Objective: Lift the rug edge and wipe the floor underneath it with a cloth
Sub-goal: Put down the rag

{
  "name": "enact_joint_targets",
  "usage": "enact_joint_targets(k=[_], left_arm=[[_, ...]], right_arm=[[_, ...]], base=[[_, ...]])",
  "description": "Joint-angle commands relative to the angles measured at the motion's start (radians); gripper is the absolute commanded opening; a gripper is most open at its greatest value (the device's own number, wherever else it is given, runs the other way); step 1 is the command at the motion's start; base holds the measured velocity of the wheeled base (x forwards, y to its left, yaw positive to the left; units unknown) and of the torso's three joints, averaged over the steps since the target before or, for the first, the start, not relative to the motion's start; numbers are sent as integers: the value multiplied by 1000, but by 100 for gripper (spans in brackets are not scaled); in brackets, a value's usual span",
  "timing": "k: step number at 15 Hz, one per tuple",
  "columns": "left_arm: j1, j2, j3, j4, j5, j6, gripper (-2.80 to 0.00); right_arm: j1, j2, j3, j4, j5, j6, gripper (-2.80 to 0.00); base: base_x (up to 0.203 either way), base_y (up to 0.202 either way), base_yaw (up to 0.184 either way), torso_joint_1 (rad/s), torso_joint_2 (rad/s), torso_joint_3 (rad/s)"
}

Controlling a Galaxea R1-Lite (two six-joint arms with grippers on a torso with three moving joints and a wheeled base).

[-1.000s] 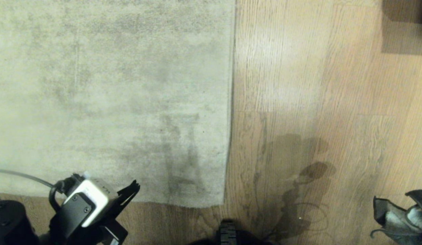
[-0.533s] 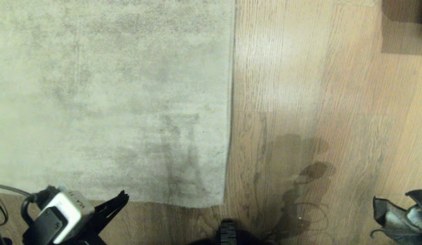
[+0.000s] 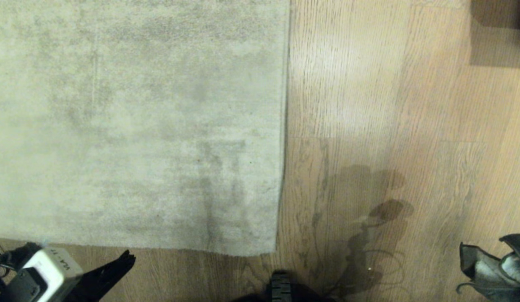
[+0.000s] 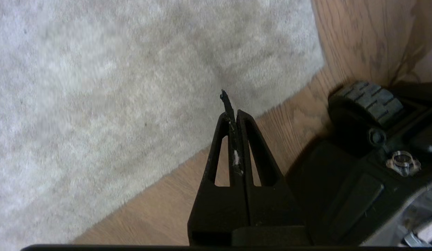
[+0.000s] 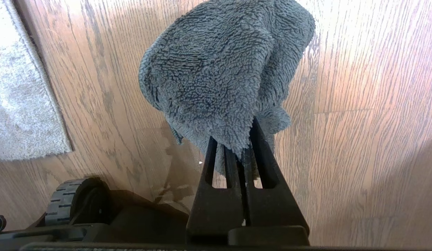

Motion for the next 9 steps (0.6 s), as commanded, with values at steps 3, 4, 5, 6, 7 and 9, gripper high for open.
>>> enact_joint_targets(k=[3,4,5,6,7,9], left_arm=[[49,-189,0,156,2,-22,-280],[83,-228,0,194,0,-25,-280],[117,-259,0,232,-5,-26,-280],[139,-276,0,255,-14,-27,-280],[155,-288,0,269,-29,-28,-280],[182,-318,0,287,-36,-29,-280]], right_arm=[[0,2,0,-1,-1,0,-280],[0,2,0,-1,-1,0,-280],[1,2,0,-1,-1,0,-280],[1,2,0,0,-1,0,-280],[1,2,0,-1,-1,0,-280],[0,2,0,-1,-1,0,-280]], base=[[0,0,0,0,0,0],[0,0,0,0,0,0],[0,0,0,0,0,0],[0,0,0,0,0,0],[0,0,0,0,0,0],[0,0,0,0,0,0]])
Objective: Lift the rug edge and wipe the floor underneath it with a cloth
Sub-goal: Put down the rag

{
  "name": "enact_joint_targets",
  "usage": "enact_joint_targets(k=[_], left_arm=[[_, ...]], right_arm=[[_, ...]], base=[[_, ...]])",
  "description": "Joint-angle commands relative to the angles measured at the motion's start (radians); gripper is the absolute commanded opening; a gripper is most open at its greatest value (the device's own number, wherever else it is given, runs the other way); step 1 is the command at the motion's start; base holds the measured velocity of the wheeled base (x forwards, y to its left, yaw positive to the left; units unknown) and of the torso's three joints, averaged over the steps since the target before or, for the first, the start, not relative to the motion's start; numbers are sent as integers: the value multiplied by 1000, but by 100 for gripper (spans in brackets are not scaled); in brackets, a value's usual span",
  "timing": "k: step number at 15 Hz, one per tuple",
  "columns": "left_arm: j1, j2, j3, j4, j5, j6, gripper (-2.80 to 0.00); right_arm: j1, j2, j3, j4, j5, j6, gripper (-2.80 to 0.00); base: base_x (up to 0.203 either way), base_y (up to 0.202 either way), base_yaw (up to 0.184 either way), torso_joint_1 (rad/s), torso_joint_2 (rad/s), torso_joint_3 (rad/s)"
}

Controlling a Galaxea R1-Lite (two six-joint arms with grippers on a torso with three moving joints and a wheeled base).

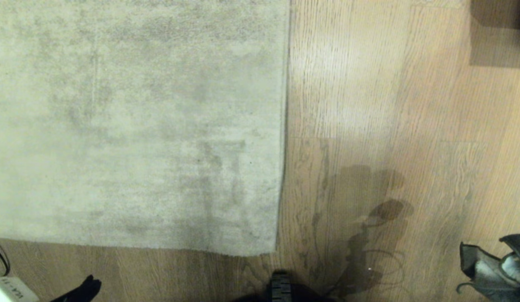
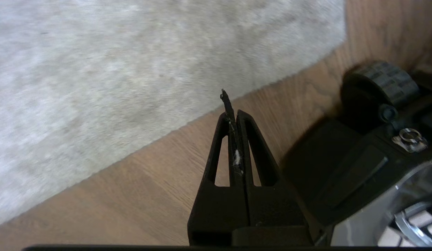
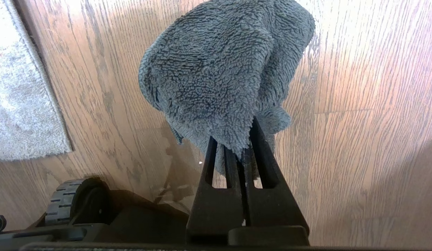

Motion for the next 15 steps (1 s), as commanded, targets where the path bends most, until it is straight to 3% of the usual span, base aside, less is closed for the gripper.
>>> enact_joint_targets(k=[1,4,15], left_arm=[[35,-74,0,26,-2,2,-280],[105,-138,0,91,-30,2,-280],[161,-230,0,241,-36,-31,-280]], right_arm=[[1,2,0,-1,0,1,-280],[0,2,0,0,0,1,-280],[0,2,0,-1,0,1,-280]], base=[[0,0,0,0,0,0],[0,0,0,0,0,0],[0,0,0,0,0,0]])
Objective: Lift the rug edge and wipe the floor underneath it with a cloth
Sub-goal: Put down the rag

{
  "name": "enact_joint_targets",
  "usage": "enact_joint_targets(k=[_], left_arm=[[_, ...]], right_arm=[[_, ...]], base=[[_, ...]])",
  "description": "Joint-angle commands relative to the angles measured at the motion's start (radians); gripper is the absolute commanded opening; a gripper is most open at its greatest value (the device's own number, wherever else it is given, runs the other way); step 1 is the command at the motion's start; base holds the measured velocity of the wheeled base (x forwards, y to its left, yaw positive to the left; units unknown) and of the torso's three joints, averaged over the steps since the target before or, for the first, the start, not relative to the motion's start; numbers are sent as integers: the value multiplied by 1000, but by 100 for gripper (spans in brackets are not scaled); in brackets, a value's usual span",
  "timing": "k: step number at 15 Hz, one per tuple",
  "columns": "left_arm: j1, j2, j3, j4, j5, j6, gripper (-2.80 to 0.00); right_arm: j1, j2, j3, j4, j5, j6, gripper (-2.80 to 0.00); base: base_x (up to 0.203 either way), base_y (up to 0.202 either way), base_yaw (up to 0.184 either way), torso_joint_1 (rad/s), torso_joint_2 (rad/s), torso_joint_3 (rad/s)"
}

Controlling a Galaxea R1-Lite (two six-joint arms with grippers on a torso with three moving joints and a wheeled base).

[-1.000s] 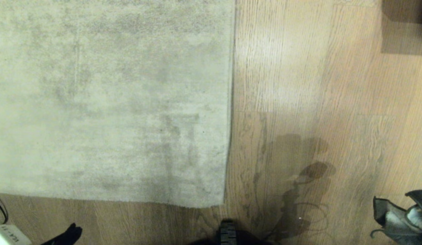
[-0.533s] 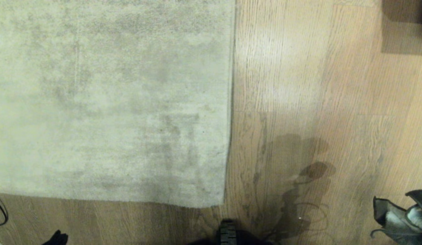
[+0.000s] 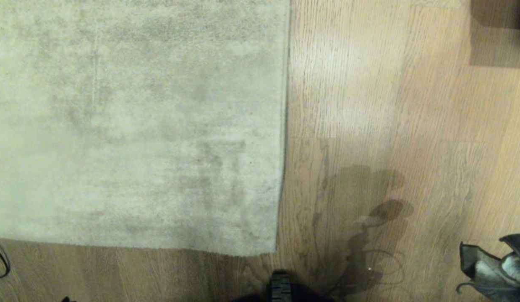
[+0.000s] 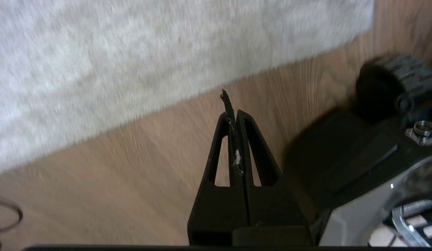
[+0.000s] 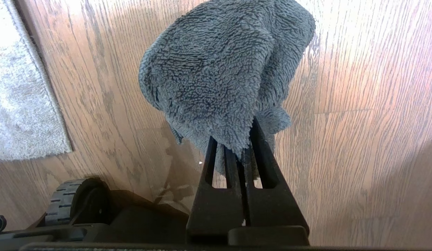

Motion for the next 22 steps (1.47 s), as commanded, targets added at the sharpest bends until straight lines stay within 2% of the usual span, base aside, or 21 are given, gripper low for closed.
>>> enact_joint_targets(k=[1,4,9,13,18,22], left_arm=[[12,-50,0,42,0,-3,-280],[12,-80,0,81,9,-48,-280],[28,-218,0,169,29,-83,-280],[88,-317,0,173,28,-97,-280],[114,-512,0,192,38,-166,-280],[116,-525,0,193,49,-178,-280]], right_arm=[[0,2,0,-1,-1,0,-280],[1,2,0,-1,-1,0,-280],[0,2,0,-1,-1,0,-280],[0,2,0,0,-1,0,-280],[1,2,0,-1,-1,0,-280],[1,2,0,0,-1,0,-280]], base=[[0,0,0,0,0,0],[0,0,0,0,0,0],[0,0,0,0,0,0],[0,0,0,0,0,0],[0,0,0,0,0,0],[0,0,0,0,0,0]])
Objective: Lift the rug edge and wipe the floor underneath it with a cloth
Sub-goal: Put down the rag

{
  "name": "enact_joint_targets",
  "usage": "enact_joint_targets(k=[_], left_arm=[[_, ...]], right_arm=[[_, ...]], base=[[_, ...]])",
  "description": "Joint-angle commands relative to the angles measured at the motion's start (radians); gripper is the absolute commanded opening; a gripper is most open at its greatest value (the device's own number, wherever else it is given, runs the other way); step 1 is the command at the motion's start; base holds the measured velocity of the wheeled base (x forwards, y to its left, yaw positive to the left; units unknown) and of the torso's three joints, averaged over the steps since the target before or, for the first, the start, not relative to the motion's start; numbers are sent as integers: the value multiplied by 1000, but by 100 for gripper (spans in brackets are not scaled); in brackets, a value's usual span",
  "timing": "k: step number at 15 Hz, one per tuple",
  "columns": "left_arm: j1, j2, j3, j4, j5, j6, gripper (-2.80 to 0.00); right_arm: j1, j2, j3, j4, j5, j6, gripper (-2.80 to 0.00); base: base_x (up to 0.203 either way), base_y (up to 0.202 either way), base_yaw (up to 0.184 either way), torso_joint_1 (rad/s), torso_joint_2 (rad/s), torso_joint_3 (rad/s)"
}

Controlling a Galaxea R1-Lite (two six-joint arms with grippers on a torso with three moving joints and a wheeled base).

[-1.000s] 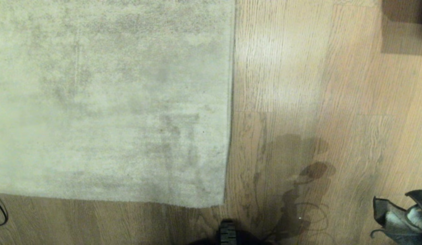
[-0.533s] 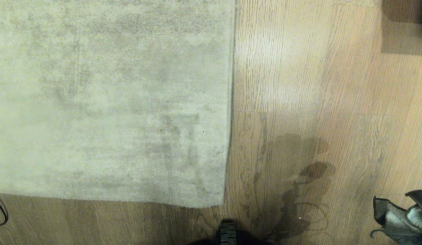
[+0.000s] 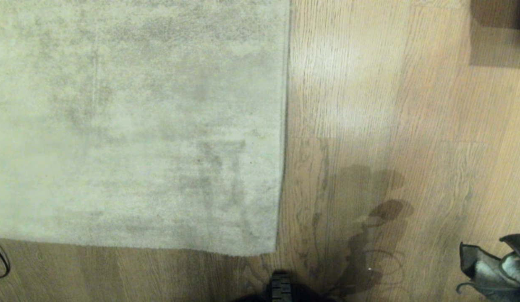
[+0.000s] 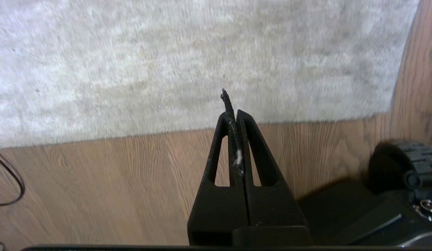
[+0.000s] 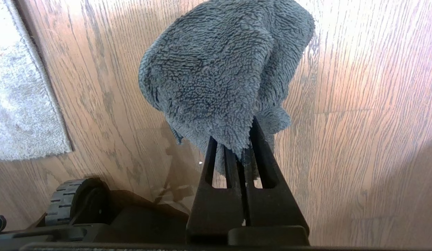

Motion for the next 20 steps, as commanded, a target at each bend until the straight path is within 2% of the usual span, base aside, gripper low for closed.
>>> enact_joint_targets(k=[1,20], left_arm=[[1,-20,0,0,-1,2,-280],[1,-20,0,0,-1,1,-280]], right_arm=[[1,2,0,-1,-1,1,-280],[0,2,0,-1,-1,1,-280]], base=[[0,0,0,0,0,0],[0,0,0,0,0,0]])
